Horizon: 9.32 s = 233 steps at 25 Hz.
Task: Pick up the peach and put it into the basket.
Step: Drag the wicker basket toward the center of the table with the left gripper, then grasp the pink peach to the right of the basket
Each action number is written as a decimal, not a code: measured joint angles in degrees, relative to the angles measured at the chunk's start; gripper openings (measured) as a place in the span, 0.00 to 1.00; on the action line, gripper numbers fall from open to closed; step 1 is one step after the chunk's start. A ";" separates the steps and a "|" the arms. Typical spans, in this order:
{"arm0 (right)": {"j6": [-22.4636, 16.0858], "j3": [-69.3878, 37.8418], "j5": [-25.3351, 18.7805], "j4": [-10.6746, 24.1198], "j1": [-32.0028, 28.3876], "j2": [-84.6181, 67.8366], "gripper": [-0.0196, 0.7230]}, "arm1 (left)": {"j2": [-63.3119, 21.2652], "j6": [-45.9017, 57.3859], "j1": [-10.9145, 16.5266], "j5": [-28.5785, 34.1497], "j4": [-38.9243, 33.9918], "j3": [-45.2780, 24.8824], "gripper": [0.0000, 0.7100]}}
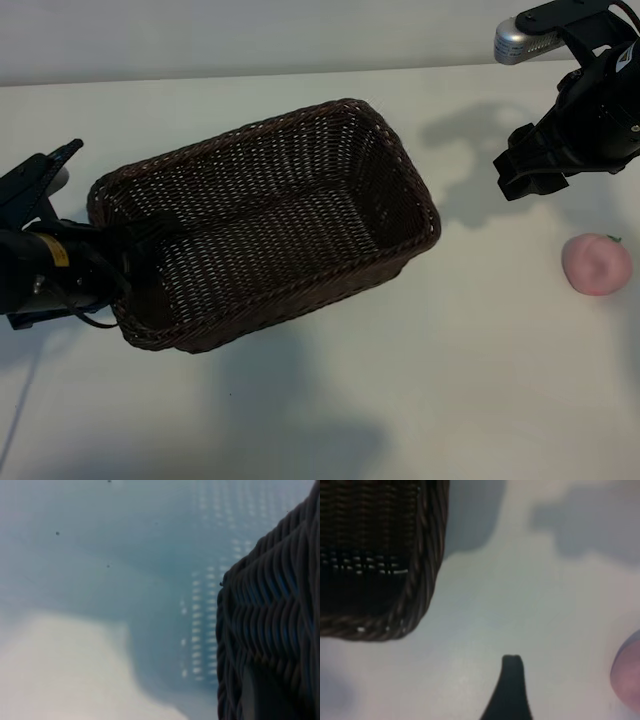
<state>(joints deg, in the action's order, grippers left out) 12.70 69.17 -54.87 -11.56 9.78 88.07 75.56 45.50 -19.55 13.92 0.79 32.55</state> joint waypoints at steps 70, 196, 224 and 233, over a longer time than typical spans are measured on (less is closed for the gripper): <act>0.00 0.07 -0.13 -0.17 0.00 0.00 0.83 | 30.55 -50.57 3.43 3.34 30.55 26.48 0.22; -11.01 0.07 -0.81 7.81 0.00 0.00 0.83 | -75.56 -43.76 4.79 48.41 -0.79 -3.90 0.84; -10.86 -15.09 14.95 4.55 -12.83 4.72 0.83 | -76.07 -43.71 14.76 48.41 -0.79 -3.90 0.84; -10.50 -15.11 16.52 4.55 -12.83 7.19 0.83 | -76.07 -43.71 14.76 48.41 -0.79 -3.90 0.84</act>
<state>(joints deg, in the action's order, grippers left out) 2.20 54.06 -38.35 -7.01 -3.04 95.26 -0.51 1.79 -4.79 62.33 0.00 28.65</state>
